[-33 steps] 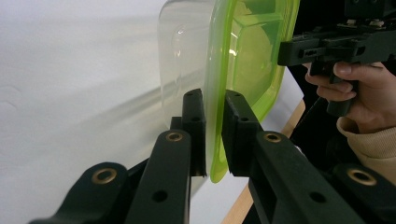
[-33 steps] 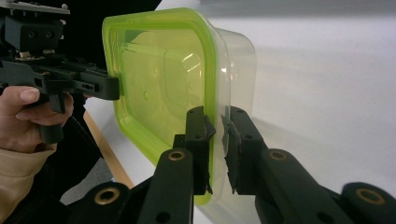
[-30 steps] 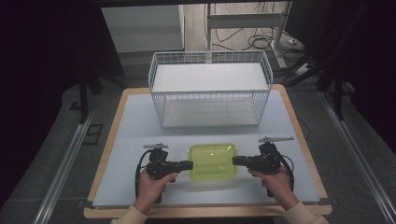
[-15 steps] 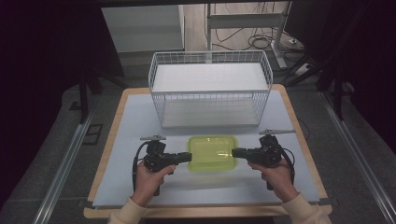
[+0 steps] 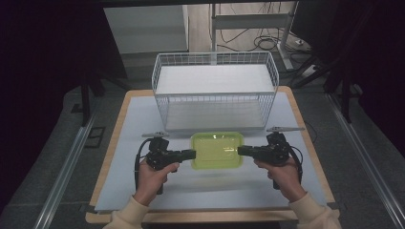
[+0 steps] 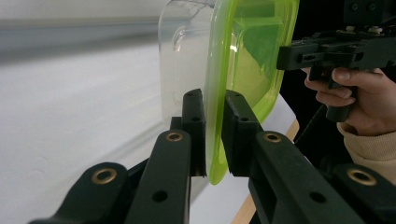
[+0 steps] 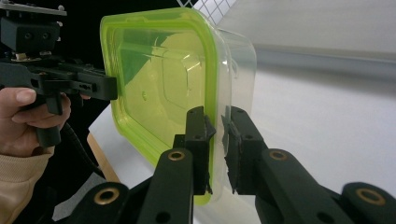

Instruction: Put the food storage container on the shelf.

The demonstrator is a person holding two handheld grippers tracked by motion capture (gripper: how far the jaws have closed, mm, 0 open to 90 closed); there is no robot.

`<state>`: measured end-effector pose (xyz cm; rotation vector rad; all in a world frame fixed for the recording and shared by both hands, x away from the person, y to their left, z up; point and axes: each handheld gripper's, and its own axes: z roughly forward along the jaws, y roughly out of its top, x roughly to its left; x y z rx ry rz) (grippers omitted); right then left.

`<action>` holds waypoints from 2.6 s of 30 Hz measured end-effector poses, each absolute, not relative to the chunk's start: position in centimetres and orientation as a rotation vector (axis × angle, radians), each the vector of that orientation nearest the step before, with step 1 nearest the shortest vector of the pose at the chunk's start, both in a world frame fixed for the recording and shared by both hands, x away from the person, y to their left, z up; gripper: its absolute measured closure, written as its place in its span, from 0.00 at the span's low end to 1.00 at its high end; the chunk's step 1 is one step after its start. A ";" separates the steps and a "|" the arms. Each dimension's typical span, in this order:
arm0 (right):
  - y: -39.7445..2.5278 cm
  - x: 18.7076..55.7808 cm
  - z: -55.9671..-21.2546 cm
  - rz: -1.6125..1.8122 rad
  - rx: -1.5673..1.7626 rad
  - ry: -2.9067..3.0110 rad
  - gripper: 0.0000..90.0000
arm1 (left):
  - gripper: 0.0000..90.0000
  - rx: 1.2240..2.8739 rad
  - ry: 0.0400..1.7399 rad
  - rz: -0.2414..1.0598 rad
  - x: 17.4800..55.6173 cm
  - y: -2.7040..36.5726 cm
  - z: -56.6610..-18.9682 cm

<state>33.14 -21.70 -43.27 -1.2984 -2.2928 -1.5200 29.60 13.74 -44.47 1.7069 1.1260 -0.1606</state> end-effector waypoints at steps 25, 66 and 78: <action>-21.5 34.5 -39.5 -1.583 -1.292 -2.319 0.89 | 0.90 1.706 1.086 -0.104 31.3 13.9 -40.6; -20.8 39.2 -34.0 -1.630 -1.300 -2.347 0.89 | 0.90 1.695 1.061 -0.072 36.3 14.3 -35.2; -20.3 41.3 -32.7 -1.636 -1.313 -2.355 0.89 | 0.90 1.685 1.071 -0.060 38.4 14.7 -34.1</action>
